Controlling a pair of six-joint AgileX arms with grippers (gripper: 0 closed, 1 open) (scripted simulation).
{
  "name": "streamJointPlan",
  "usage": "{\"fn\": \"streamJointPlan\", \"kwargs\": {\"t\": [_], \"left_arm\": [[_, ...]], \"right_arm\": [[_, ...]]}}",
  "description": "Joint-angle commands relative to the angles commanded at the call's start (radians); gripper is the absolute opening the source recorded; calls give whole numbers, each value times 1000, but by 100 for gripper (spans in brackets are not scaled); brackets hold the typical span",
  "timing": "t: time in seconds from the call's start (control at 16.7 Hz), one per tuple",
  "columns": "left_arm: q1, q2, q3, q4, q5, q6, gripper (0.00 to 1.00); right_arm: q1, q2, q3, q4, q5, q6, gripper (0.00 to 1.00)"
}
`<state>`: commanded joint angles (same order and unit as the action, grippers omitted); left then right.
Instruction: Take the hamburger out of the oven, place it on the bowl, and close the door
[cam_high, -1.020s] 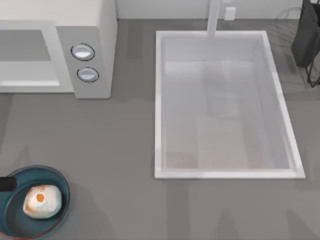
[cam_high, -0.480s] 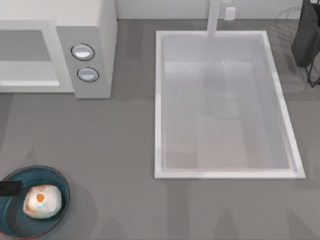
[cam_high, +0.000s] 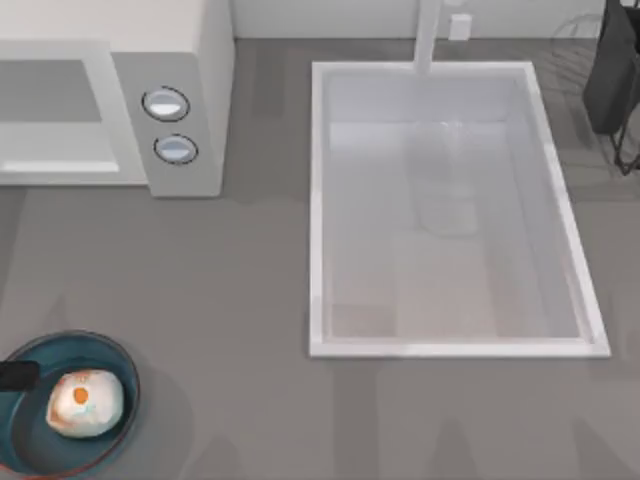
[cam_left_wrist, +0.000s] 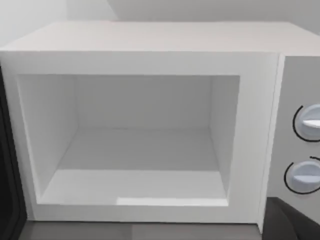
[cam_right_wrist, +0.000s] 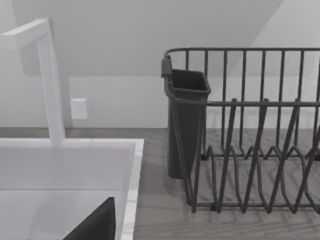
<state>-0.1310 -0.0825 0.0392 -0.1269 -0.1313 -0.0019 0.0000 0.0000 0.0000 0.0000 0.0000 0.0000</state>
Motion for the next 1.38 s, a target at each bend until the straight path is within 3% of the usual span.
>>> {"fn": "streamJointPlan", "kwargs": {"t": [0.36, 0.54, 0.84, 1.14, 1.38], "left_arm": [[272, 41, -30, 71, 272, 2, 0], [324, 55, -39, 95, 324, 2, 0], [303, 66, -27, 99, 303, 3, 0], [158, 159, 27, 138, 158, 5, 0], [130, 181, 39, 148, 130, 5, 0]], "right_arm": [[0, 0, 0, 0, 0, 0, 100], [0, 0, 0, 0, 0, 0, 100], [0, 0, 0, 0, 0, 0, 100], [0, 0, 0, 0, 0, 0, 100], [0, 0, 0, 0, 0, 0, 100]]}}
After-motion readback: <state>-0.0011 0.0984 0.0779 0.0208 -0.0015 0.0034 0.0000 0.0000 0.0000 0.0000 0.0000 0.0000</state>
